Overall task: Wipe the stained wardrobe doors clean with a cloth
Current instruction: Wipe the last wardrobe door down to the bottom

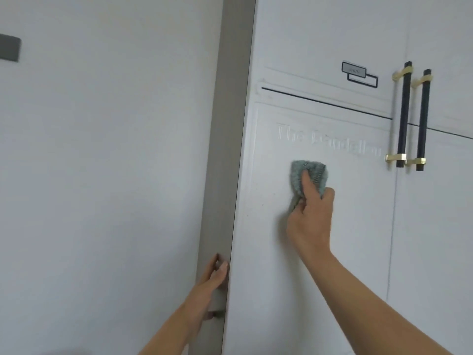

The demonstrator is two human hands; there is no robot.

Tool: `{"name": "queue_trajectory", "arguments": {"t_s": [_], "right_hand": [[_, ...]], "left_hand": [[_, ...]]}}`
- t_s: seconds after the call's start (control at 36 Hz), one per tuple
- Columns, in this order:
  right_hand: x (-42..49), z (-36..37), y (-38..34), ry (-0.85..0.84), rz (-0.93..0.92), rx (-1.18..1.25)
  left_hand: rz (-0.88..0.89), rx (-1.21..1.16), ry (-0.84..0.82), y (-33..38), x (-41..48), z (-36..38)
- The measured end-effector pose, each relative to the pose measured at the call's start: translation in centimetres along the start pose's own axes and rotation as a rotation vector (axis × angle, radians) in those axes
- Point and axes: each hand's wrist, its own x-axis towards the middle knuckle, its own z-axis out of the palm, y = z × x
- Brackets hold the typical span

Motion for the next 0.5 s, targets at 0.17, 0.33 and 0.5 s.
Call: {"name": "queue_trajectory", "arguments": {"t_s": [0.17, 0.33, 0.5], "right_hand": [[-8.3, 1.2, -1.4, -0.628, -0.622, -0.184], [-8.8, -1.1, 1.0, -0.505, -0.609, -0.098], [1.7, -0.3, -1.4, 0.017, -0.02, 0.125]], "left_hand": [[-0.024, 0.011, -0.001, 0.2, -0.6, 0.1], [0.065, 0.107, 0.077, 3.5, -0.2, -1.2], [0.466, 0.182, 0.232, 15.9, 0.7, 0.9]]}}
